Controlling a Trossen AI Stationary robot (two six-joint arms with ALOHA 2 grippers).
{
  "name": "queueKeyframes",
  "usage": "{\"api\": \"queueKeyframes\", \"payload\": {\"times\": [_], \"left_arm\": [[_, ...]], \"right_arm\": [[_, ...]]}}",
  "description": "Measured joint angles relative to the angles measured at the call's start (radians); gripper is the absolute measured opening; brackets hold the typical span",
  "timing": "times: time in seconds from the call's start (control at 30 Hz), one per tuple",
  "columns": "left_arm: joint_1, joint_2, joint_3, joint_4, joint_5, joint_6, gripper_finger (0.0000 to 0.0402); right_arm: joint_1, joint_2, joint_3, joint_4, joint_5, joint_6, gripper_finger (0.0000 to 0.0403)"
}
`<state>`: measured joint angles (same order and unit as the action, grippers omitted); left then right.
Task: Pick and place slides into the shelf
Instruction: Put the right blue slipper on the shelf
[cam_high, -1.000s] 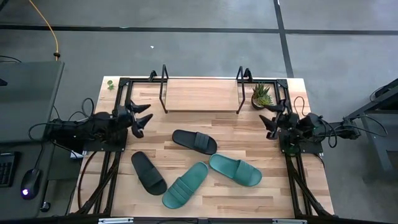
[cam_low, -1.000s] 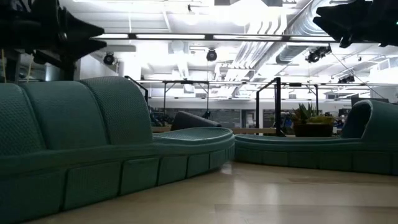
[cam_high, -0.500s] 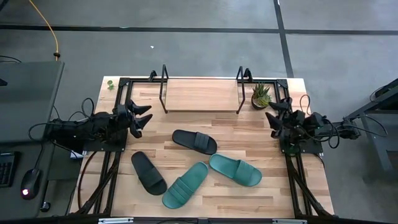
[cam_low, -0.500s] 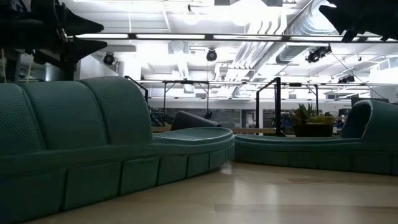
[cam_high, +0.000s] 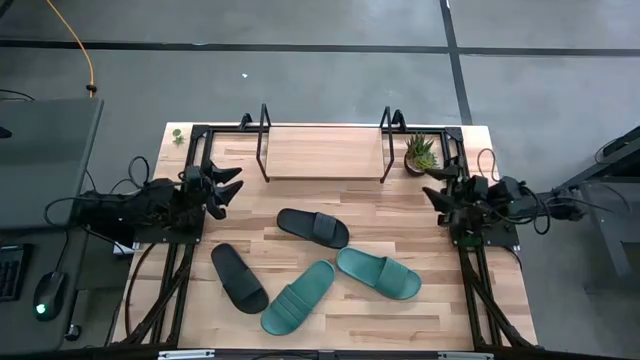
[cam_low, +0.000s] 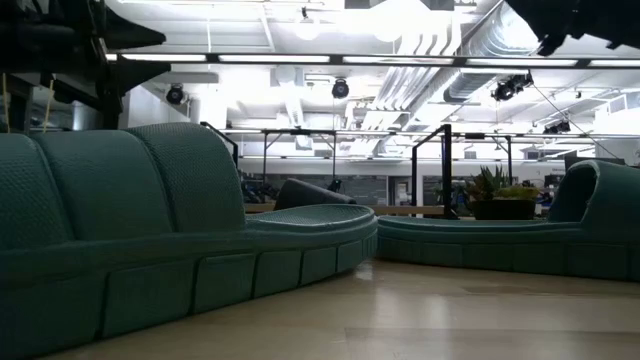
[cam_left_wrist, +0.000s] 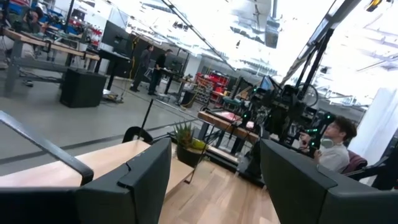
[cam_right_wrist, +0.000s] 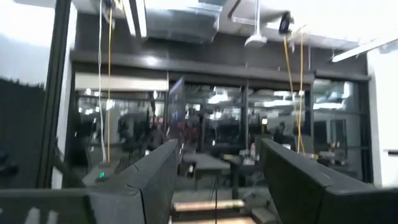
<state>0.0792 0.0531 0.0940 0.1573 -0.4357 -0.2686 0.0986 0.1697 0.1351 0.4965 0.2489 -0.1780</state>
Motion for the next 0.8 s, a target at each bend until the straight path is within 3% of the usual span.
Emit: {"api": "queueKeyframes", "payload": {"times": [0.27,0.47,0.8], "left_arm": [[0.0,0.077,0.13,-0.159,0.033,-0.024,0.0227],[0.0,0.137,0.144,-0.162,0.007,-0.032,0.0227],[0.0,0.154,0.144,-0.162,-0.004,-0.076,0.0227]], "right_arm": [[0.0,0.285,0.119,-0.001,-0.003,-0.023,0.0216],[0.05,0.491,0.236,-0.032,0.054,-0.089,0.0216],[0.223,0.772,0.453,-0.261,0.4,-0.224,0.0216]]}}
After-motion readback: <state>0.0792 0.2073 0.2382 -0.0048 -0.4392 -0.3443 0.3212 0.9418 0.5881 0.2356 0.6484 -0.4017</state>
